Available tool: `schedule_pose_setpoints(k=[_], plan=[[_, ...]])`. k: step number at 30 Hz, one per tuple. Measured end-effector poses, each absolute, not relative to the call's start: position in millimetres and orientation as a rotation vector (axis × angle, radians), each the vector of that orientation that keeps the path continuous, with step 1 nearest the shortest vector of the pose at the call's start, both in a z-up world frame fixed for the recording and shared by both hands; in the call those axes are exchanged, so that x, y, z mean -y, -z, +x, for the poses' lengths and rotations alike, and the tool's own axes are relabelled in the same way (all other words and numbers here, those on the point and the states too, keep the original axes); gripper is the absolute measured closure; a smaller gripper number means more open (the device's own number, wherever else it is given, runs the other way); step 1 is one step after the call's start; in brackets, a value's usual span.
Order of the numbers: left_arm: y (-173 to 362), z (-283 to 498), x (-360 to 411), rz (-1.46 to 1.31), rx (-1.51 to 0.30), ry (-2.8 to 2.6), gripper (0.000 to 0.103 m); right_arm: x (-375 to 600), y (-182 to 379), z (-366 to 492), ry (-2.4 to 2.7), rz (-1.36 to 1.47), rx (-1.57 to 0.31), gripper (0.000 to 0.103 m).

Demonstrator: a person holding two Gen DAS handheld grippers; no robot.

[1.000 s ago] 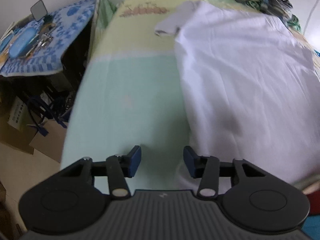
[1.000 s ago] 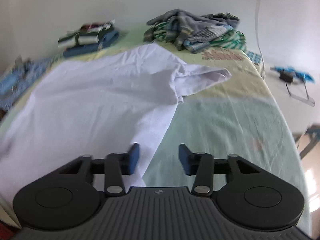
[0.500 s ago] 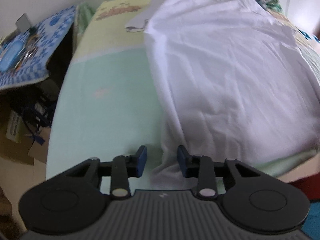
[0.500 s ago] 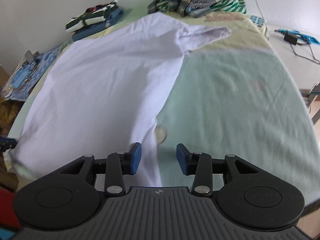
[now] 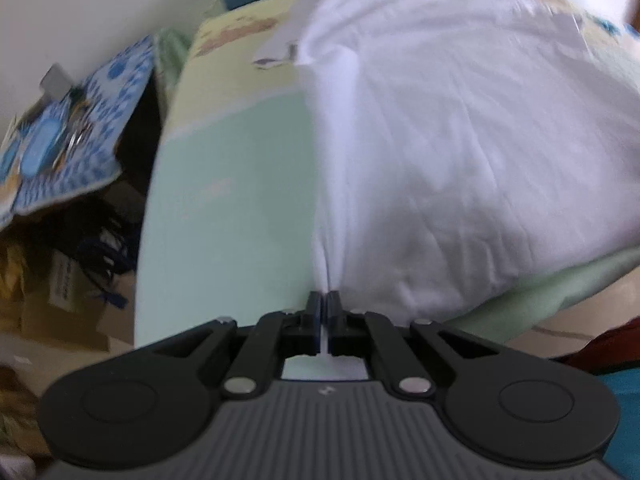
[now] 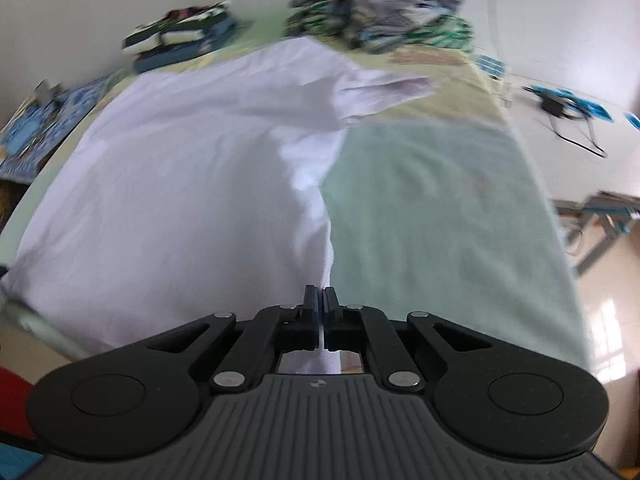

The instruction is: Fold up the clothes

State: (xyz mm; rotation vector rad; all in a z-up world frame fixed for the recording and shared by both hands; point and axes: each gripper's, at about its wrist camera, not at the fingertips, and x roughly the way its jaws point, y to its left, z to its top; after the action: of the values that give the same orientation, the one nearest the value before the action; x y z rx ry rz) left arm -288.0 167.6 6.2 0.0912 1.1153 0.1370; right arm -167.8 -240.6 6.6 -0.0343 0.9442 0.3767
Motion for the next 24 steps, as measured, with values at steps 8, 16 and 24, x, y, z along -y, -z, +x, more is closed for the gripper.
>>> schedule_pose_setpoints(k=[8, 16, 24], plan=[[7.6, -289.1, -174.3, 0.044, -1.136, -0.138, 0.103, 236.7, 11.1, -165.0, -0.334, -0.130, -0.993, 0.103], [4.6, -298.5, -191.6, -0.060, -1.129, -0.154, 0.096, 251.0, 8.8, -164.3, -0.362, 0.019, -1.048, 0.054], [10.9, -295.9, -186.5, -0.172, -1.127, -0.067, 0.068, 237.3, 16.9, -176.6, -0.441, 0.023, -1.066, 0.053]])
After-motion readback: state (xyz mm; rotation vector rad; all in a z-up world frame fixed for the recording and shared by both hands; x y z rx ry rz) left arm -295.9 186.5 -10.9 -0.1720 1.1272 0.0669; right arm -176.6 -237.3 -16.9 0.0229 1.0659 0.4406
